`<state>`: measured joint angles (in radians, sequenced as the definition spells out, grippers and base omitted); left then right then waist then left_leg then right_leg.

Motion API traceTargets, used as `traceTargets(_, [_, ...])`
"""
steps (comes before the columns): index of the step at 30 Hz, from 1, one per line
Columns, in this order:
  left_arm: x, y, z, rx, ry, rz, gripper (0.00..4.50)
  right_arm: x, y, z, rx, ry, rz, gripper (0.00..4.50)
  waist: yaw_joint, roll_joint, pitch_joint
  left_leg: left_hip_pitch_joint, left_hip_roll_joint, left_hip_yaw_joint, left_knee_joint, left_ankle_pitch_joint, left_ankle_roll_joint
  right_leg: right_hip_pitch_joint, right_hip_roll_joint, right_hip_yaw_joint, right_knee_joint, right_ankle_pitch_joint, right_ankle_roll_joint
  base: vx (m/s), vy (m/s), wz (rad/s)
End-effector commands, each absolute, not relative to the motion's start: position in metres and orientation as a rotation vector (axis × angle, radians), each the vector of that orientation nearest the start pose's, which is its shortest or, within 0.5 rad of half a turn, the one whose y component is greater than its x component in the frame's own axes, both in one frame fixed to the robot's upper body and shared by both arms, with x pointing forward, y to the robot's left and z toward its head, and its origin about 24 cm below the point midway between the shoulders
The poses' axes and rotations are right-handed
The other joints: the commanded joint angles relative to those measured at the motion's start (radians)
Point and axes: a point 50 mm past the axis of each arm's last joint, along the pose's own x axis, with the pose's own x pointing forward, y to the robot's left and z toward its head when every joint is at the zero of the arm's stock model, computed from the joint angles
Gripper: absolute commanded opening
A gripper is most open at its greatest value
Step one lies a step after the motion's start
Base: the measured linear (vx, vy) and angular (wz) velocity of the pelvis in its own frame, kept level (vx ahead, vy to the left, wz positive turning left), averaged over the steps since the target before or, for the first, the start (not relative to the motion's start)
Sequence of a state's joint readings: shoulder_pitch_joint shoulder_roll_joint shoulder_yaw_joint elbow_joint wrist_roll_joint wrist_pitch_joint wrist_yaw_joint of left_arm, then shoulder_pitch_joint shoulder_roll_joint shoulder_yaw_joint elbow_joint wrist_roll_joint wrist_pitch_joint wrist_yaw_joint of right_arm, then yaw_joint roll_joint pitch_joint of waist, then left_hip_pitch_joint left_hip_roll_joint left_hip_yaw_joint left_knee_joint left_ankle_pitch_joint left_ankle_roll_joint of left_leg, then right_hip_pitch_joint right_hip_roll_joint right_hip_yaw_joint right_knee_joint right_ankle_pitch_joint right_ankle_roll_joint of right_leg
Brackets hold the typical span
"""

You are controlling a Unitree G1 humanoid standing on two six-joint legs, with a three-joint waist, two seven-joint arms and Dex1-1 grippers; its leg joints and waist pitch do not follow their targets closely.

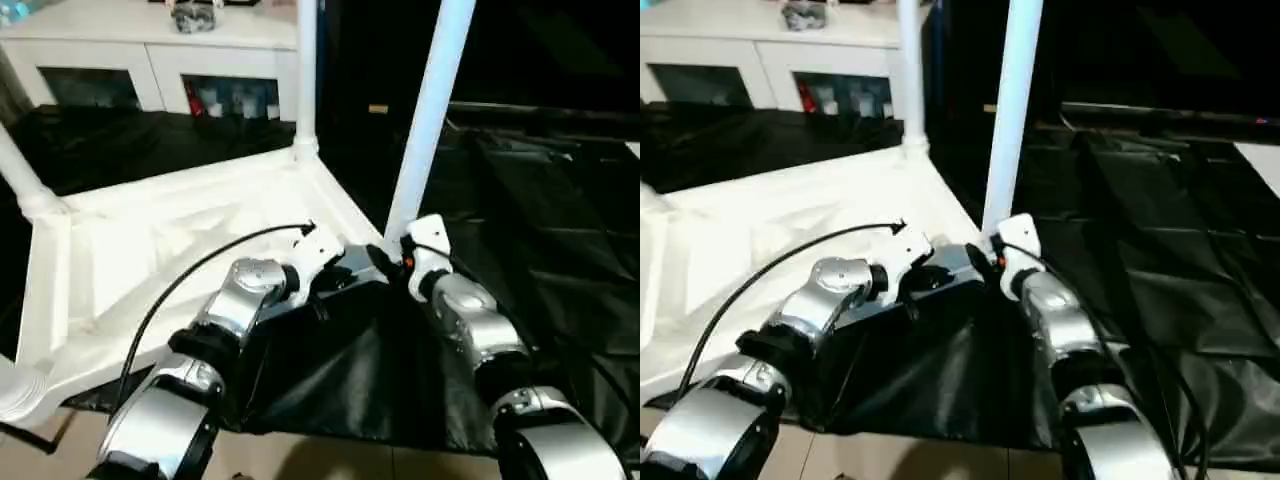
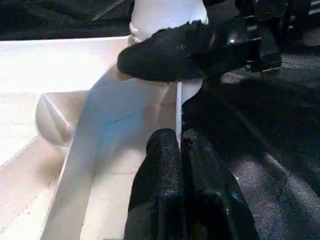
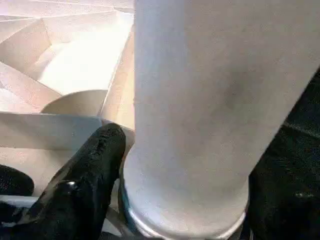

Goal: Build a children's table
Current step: Rotate leg to tighten

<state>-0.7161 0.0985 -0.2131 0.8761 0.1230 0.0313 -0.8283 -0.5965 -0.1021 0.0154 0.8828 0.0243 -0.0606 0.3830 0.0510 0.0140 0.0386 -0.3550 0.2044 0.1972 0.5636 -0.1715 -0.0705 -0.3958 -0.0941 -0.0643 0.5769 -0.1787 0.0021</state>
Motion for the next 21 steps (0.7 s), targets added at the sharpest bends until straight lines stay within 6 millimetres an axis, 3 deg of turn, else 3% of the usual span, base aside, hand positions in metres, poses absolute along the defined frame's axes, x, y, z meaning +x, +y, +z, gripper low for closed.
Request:
traceTargets(1, [0.334,0.048,0.048,0.321,0.298,-1.196,0.0,0.334,-0.09,0.007,-0.11,0.323,0.625,3.89,0.0,-0.009,-0.047,0.009,0.021,-0.018,-0.07,-0.368,0.029,0.025,-0.05,0.031,-0.089,-0.426,-0.159,0.0,0.0,0.0])
traceTargets(7, [0.325,0.075,0.043,0.329,0.351,-1.345,0.0,0.331,-0.116,0.012,-0.135,0.286,0.771,3.89,0.006,-0.009,-0.056,0.0,0.024,-0.01,-0.063,-0.284,0.058,0.038,-0.05,0.033,-0.067,-0.255,-0.219,0.0,0.0,0.0])
traceTargets(8, [0.322,0.084,0.043,0.341,0.373,-1.392,0.0,0.325,-0.122,0.013,-0.156,0.279,0.874,3.89,0.007,-0.008,-0.058,-0.006,0.026,-0.008,-0.059,-0.235,0.077,0.045,-0.045,0.032,-0.055,-0.168,-0.241,0.054,-0.009,-0.01])
traceTargets(10, [0.321,0.089,0.043,0.347,0.387,-1.412,0.0,0.32,-0.126,0.013,-0.156,0.283,0.938,3.89,0.011,-0.007,-0.061,-0.004,0.026,-0.005,-0.054,-0.21,0.095,0.046,-0.041,0.031,-0.048,-0.111,-0.256,0.062,-0.009,-0.01])
traceTargets(12, [0.321,0.096,0.044,0.353,0.4,-1.429,0.0,0.313,-0.132,0.014,-0.158,0.293,1.039,3.89,0.017,-0.004,-0.065,-0.002,0.029,-0.003,-0.048,-0.152,0.125,0.046,-0.042,0.03,-0.035,-0.003,-0.294,0.028,-0.005,0.0])
traceTargets(14, [0.321,0.101,0.045,0.357,0.403,-1.439,0.0,0.307,-0.137,0.015,-0.163,0.303,1.113,3.89,0.023,-0.01,-0.067,-0.001,0.029,-0.002,-0.045,-0.141,0.138,0.048,-0.04,0.029,-0.031,0.022,-0.305,0.0,0.0,0.0])
traceTargets(16, [0.321,0.105,0.046,0.359,0.41,-1.456,0.0,0.302,-0.144,0.017,-0.161,0.324,1.181,3.89,0.031,-0.001,-0.062,0.0,0.031,-0.003,-0.047,-0.163,0.137,0.045,-0.042,0.029,-0.036,-0.017,-0.303,0.0,0.0,0.0])
traceTargets(21, [0.317,0.115,0.049,0.351,0.442,-1.519,0.0,0.295,-0.154,0.021,-0.171,0.367,1.297,3.63,0.037,-0.004,-0.055,0.006,0.035,-0.004,-0.056,-0.252,0.082,0.041,-0.045,0.032,-0.051,-0.172,-0.273,0.0,0.0,0.0])
